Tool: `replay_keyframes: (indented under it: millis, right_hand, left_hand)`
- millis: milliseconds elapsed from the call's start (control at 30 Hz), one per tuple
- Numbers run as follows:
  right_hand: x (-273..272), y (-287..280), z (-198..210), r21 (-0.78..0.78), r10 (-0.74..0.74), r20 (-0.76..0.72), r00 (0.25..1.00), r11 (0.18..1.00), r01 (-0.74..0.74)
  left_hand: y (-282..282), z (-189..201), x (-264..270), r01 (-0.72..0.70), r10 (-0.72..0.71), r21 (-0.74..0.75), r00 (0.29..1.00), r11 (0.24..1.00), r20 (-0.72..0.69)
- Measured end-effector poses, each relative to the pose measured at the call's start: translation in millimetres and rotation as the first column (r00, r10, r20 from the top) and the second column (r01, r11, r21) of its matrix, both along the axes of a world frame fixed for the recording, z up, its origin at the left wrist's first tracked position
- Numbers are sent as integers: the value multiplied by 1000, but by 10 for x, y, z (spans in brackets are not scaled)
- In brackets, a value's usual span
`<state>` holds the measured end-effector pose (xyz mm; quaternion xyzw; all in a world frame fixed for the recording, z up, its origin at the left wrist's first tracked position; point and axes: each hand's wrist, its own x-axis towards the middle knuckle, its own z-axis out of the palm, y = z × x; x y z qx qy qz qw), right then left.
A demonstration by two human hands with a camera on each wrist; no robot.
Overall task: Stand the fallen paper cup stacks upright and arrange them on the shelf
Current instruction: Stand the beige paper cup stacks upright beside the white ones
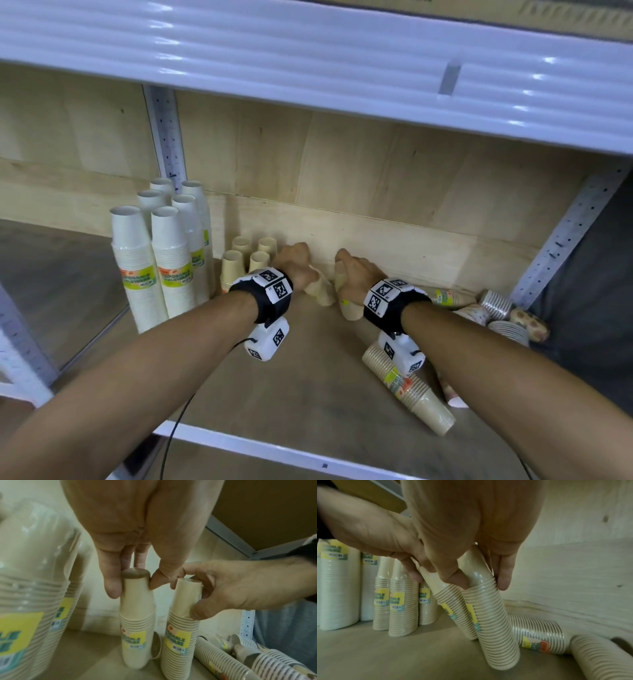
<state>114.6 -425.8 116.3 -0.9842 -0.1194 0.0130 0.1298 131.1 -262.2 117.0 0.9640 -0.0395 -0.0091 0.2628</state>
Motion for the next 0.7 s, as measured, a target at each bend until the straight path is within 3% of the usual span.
replay_keyframes:
  millis: [167,333,567,700]
  right_hand:
    - [-56,39,66,113,-62,42,997,992,57]
    - [-92,74,43,198,-109,-21,994,974,111]
    - [-128,99,-46,185,-103,-84,991,976,117]
    - [-85,76,-83,149,-108,-76,991,982,119]
  left_hand:
    - [-20,162,-62,10,-10,2,998,1000,63]
    - [-35,191,-79,48,-51,41,996,998,71]
    - [-46,126,-111,74,-77,30,993,997,92]
    - [-47,137,-105,133,-140,98,988,986,65]
